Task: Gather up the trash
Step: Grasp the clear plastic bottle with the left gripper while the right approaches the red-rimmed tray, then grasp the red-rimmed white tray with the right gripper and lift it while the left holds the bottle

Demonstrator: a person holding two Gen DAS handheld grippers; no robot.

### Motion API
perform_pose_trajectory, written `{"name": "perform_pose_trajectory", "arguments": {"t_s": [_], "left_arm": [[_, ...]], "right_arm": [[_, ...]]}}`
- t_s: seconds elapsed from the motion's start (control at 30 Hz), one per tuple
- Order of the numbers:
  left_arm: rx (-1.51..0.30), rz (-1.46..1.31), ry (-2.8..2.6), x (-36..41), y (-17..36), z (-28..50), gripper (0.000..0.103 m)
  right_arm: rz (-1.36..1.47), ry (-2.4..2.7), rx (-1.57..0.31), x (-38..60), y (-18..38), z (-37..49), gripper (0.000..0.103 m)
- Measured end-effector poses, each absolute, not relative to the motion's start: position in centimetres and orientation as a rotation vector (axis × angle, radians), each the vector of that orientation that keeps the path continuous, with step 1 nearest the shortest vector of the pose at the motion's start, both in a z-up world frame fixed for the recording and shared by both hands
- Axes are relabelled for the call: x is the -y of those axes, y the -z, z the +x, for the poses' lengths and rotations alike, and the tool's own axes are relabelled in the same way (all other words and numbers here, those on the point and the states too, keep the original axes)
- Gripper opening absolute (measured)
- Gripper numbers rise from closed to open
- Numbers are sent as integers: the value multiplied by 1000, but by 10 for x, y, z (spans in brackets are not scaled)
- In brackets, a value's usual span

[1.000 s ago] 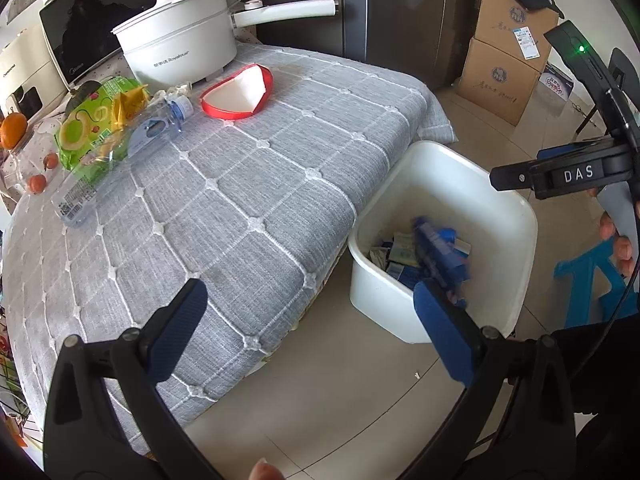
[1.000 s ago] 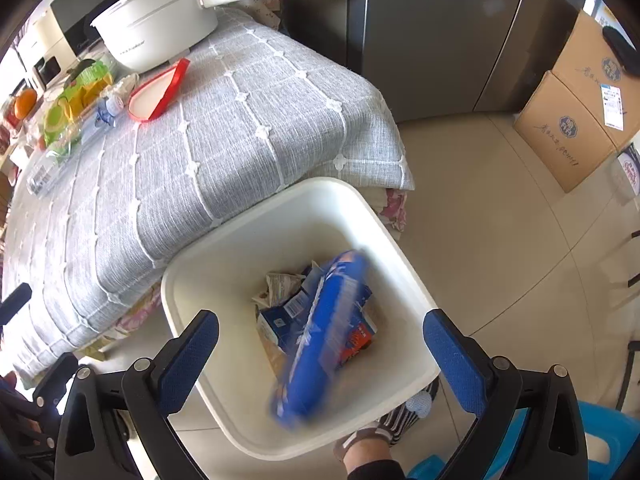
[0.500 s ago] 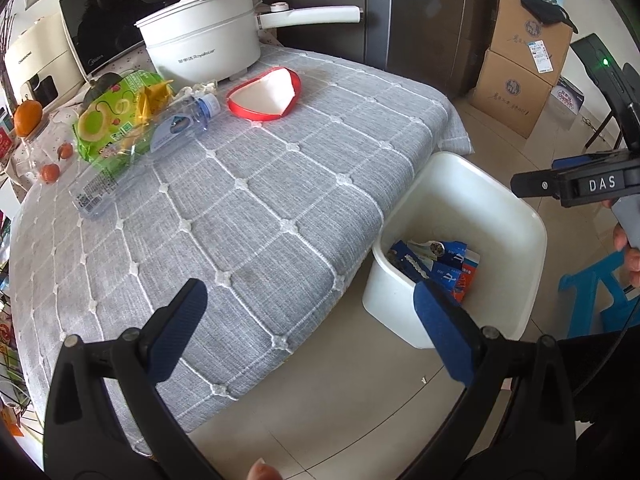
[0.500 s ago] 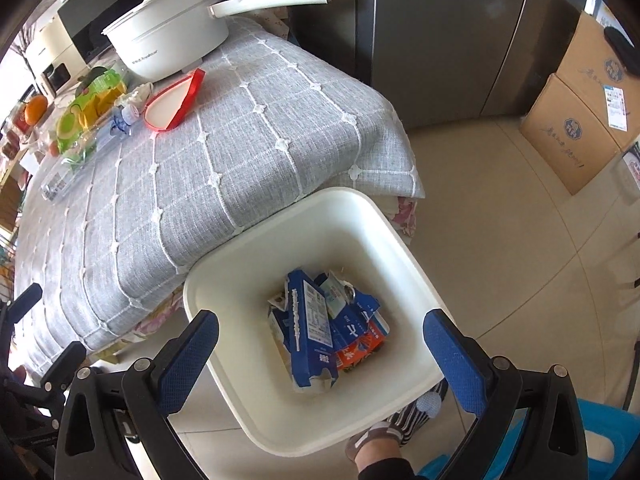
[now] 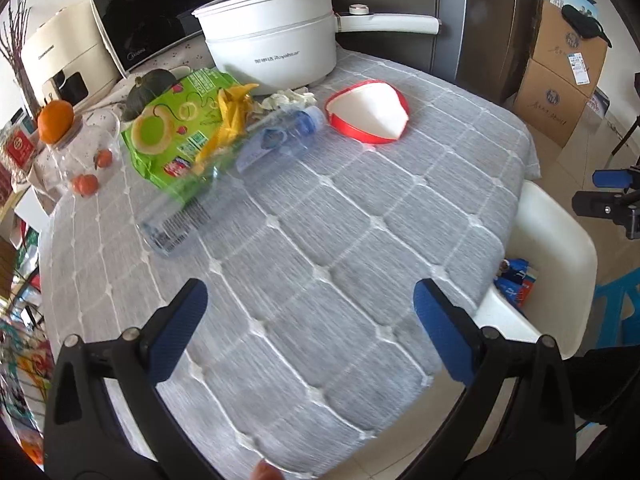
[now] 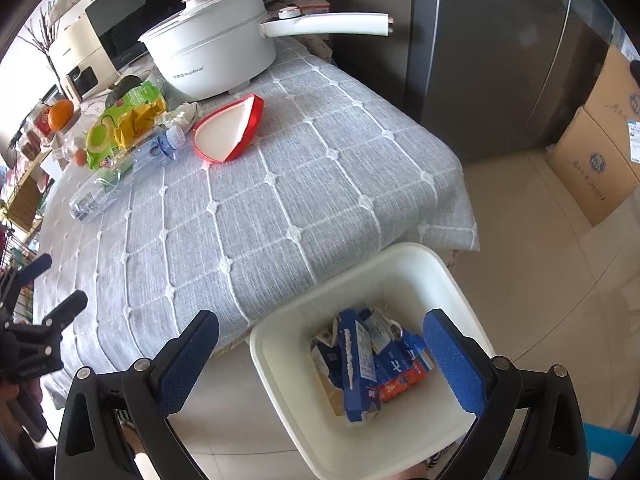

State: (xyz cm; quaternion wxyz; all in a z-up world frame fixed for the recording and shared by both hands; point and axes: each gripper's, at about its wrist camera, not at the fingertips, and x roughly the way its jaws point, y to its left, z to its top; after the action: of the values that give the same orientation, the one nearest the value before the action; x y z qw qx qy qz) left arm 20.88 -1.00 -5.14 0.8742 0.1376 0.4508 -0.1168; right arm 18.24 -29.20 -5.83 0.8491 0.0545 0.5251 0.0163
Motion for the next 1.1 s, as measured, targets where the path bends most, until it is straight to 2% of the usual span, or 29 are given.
{"name": "perform_pose_trajectory", "arguments": {"t_s": [0.27, 0.47, 0.63, 0.7, 0.77, 1.1], "left_arm": [[-979, 380, 250, -23, 68, 302, 102], [-1070, 417, 330, -13, 88, 345, 95], [-1140, 443, 409, 5, 91, 338, 88], [-1181, 432, 420, 10, 93, 334, 73], [-1237, 380, 439, 14, 98, 331, 65], [-1241, 90, 392, 5, 100, 281, 62]], "right_arm": [[86, -72, -1099, 272, 60, 209, 103], [88, -87, -1130, 268, 67, 222, 103], [99, -93, -1124, 267, 66, 227, 103], [109, -96, -1123, 266, 65, 227, 103], [114, -100, -1125, 264, 66, 228, 103], [117, -67, -1096, 261, 67, 232, 103]]}}
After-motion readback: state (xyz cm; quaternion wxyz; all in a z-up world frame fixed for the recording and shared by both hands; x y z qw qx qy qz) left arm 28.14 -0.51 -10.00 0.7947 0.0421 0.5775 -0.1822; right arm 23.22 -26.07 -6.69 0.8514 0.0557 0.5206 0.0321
